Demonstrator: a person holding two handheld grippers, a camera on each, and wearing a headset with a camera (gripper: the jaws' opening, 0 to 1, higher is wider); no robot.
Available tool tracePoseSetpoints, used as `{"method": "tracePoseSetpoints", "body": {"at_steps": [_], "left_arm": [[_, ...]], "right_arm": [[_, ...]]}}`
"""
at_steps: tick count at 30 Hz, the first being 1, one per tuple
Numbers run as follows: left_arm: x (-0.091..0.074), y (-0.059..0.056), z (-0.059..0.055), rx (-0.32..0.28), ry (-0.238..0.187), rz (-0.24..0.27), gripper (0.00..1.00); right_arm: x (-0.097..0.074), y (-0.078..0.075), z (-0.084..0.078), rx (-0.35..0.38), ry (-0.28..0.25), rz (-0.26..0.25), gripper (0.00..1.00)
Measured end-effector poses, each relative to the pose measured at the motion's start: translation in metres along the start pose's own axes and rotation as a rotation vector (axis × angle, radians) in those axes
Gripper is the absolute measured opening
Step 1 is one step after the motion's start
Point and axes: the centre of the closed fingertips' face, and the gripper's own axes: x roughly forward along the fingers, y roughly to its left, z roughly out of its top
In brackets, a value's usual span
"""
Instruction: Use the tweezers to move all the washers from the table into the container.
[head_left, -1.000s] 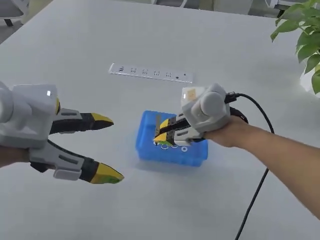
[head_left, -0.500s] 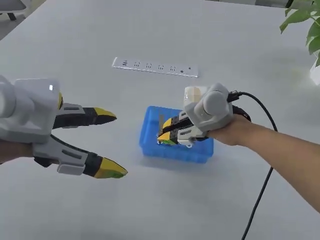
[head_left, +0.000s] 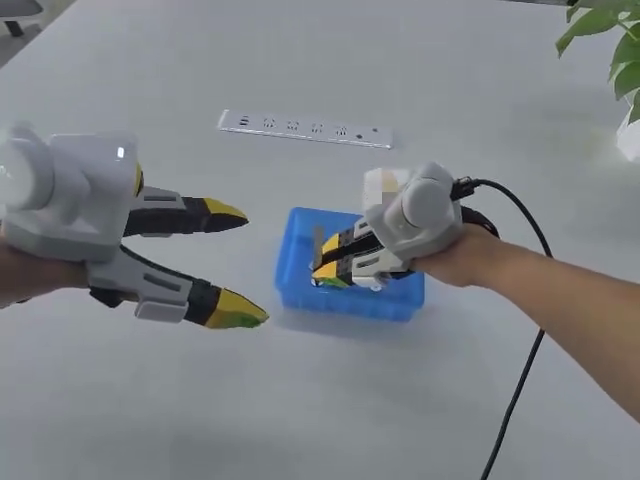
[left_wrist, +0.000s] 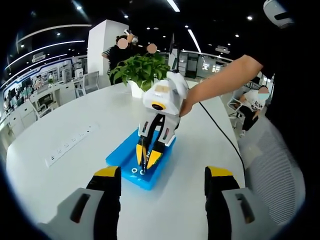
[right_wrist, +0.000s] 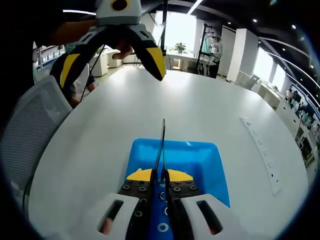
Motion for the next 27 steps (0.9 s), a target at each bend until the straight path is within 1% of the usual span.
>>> {"method": "tracePoseSetpoints", "body": {"at_steps": [3,9,13,19,23,27], "left_arm": [[0.005,0.003,0.005,0.015,-0.008,-0.011,0.67],[0.016,0.011,0.005,0.056,0.011,-0.029,0.57],[0.024,0.014,0.008,0.073,0.012,-0.046,0.5],[0.038,0.019,0.01,0.101,0.018,-0.066,0.37],[0.047,0.023,0.014,0.109,0.016,-0.074,0.28],[0.055,0.024,0.017,0.126,0.016,-0.088,0.24]], "right_arm": [[0.0,0.0,0.0,-0.003,0.002,0.001,0.1],[0.001,0.0,0.0,-0.005,0.002,0.002,0.1],[0.001,0.0,0.0,-0.005,0.003,0.002,0.1],[0.001,0.0,0.0,-0.008,0.003,0.002,0.1],[0.001,0.0,0.0,-0.01,0.003,0.002,0.1],[0.001,0.0,0.0,-0.015,0.005,0.002,0.1]]}}
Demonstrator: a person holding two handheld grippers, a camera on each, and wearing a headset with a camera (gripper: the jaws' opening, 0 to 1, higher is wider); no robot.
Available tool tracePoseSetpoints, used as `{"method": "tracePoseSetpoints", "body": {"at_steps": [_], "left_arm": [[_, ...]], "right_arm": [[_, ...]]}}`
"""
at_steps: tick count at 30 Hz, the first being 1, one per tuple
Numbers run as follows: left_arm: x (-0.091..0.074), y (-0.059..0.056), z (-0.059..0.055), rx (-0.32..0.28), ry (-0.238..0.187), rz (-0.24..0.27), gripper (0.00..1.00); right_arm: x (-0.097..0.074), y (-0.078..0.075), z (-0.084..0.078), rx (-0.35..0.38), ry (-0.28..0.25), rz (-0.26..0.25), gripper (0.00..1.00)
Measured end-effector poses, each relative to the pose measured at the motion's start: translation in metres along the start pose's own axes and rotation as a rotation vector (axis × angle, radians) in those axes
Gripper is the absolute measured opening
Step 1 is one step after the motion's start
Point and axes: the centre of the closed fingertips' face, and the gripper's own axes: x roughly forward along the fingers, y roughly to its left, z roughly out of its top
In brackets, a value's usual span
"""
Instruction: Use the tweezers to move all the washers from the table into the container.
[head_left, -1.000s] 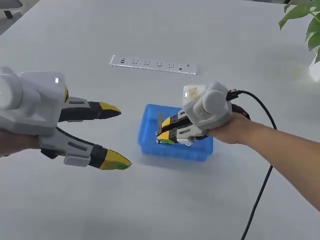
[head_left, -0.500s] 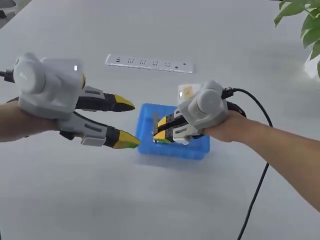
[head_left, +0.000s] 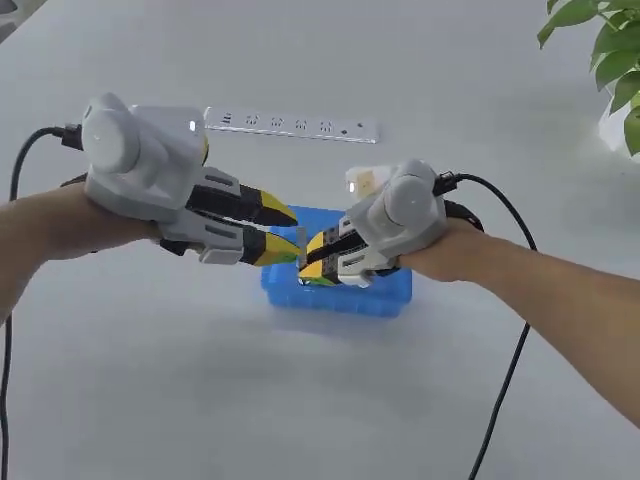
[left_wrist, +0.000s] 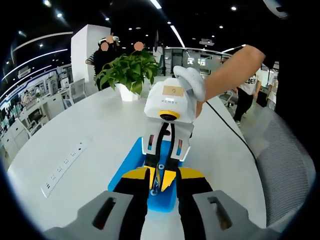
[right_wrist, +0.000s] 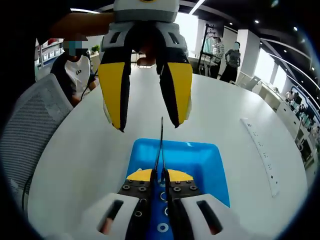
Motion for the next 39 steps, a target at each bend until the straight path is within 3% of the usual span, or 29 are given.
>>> {"method": "tracePoseSetpoints", "body": {"at_steps": [10,25,39], "left_arm": [[0.01,0.0,-0.003,0.021,0.021,-0.032,0.06],[0.01,0.0,-0.002,0.069,0.036,-0.036,0.05],[0.006,-0.004,0.013,0.093,0.032,-0.025,0.05]], "right_arm": [[-0.001,0.002,-0.001,-0.001,0.0,0.006,0.1],[-0.003,0.003,-0.001,-0.002,0.011,0.004,0.13],[-0.024,0.001,0.005,0.032,-0.008,-0.051,0.22]]}}
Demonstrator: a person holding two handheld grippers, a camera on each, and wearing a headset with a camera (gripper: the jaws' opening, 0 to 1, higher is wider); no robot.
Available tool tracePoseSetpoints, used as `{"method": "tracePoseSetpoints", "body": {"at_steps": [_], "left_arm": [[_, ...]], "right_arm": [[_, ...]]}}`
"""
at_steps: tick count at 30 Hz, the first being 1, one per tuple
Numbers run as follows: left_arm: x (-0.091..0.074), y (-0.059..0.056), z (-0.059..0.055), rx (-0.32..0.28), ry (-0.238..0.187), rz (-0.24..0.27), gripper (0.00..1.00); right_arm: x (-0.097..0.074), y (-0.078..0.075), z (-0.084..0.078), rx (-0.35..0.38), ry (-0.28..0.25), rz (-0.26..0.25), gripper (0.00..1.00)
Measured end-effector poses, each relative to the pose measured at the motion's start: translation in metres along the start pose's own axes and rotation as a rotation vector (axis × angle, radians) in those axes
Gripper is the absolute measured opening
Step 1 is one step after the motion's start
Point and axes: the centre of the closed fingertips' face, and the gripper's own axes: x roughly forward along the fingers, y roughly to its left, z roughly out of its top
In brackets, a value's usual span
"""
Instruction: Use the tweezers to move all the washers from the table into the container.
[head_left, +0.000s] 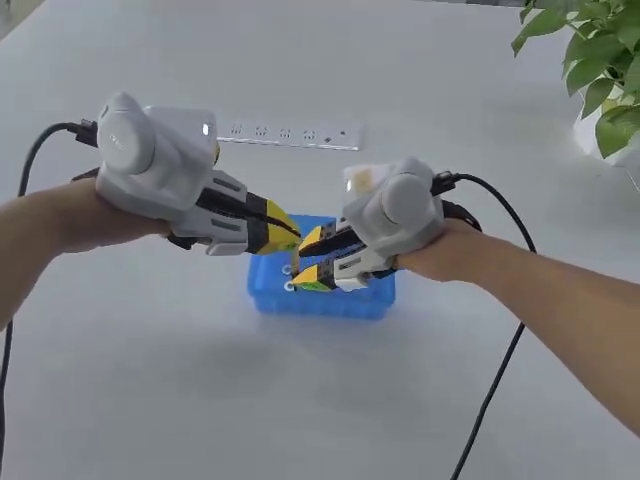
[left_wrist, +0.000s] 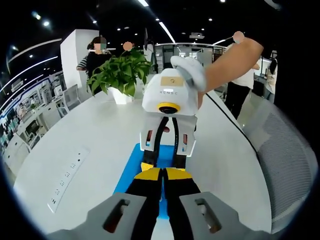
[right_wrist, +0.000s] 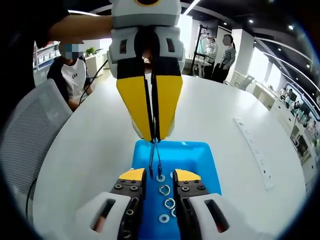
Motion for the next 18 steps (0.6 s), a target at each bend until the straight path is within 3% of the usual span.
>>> {"method": "tracePoseSetpoints", "body": {"at_steps": [8,18], "left_arm": [[-0.008,-0.003,0.007,0.002,0.01,0.021,0.05],[-0.021,-0.008,0.024,0.016,0.008,0.048,0.05]], "right_arm": [[-0.018,0.002,0.003,0.02,-0.007,-0.047,0.28],[-0.052,0.006,0.008,0.073,-0.027,-0.136,0.36]]}}
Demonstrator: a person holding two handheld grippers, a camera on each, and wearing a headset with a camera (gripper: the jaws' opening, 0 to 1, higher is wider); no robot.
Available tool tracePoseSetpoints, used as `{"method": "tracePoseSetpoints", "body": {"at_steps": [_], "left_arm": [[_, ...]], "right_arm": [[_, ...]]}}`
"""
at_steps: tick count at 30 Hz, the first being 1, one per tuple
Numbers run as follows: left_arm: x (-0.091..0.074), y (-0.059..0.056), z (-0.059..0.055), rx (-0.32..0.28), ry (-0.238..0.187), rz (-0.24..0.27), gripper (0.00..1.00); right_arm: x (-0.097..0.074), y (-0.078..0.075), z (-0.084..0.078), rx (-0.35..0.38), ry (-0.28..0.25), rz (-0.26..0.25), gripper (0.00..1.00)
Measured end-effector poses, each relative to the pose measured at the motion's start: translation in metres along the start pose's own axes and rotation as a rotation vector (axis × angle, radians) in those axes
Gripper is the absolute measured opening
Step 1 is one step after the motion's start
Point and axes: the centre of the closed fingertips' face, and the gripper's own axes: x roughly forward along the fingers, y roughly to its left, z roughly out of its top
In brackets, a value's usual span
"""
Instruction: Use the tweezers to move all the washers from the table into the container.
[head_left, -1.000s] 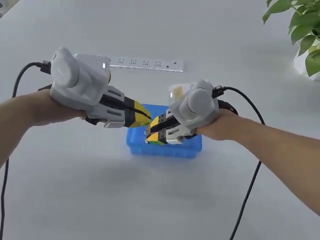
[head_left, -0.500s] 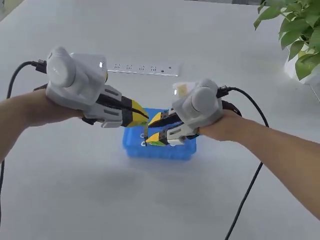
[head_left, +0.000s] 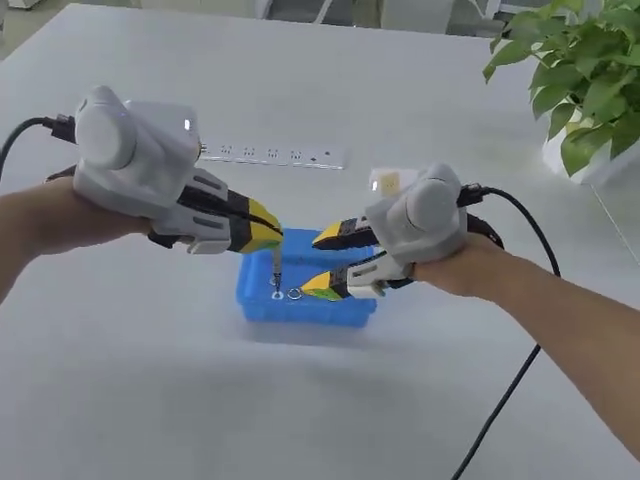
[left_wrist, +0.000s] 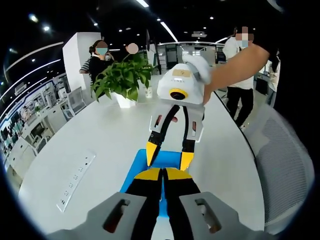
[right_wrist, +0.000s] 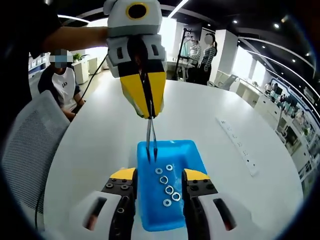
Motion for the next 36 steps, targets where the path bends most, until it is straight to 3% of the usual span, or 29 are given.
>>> {"method": "tracePoseSetpoints", "body": {"at_steps": [4,20,30,36], "left_arm": [[-0.004,-0.002,0.006,-0.008,-0.004,0.014,0.05],[-0.018,-0.014,0.021,-0.019,-0.003,0.033,0.05],[-0.017,-0.031,0.027,-0.011,-0.002,0.003,0.05],[-0.014,-0.04,0.032,-0.004,-0.013,-0.014,0.05]], "right_arm": [[-0.012,-0.001,-0.003,0.035,0.001,-0.041,0.43],[-0.059,0.009,-0.017,0.093,-0.019,-0.168,0.47],[-0.074,0.022,-0.028,0.114,-0.013,-0.191,0.48],[-0.077,0.032,-0.025,0.103,-0.033,-0.185,0.46]]}}
